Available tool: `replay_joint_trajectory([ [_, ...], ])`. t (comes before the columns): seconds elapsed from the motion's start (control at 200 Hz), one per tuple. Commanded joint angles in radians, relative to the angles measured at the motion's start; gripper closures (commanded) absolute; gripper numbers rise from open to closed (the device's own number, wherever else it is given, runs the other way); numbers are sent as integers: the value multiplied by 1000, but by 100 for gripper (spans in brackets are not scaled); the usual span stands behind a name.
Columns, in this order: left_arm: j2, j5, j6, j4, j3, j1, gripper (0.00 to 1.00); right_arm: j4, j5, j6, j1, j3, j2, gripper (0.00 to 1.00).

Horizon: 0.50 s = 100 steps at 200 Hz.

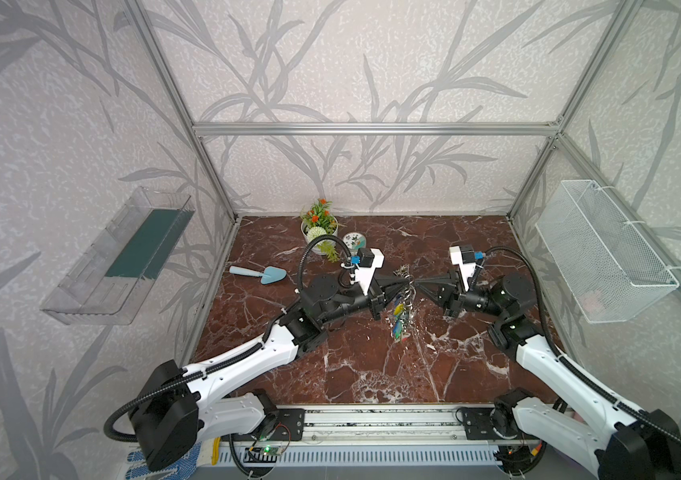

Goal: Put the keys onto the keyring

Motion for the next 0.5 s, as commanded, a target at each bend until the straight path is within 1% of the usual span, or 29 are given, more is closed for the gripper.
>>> replay_joint_trajectory([
  [0.0, -26, 26, -21, 189, 62, -7, 100, -24, -32, -18, 17, 18, 22, 100],
  [0.31, 16, 56, -65, 267, 63, -9, 100, -15, -56, -18, 39, 44, 58, 100],
  [0.495, 37, 56, -73, 282, 58, -12, 100, -15, -53, -23, 52, 53, 64, 98],
])
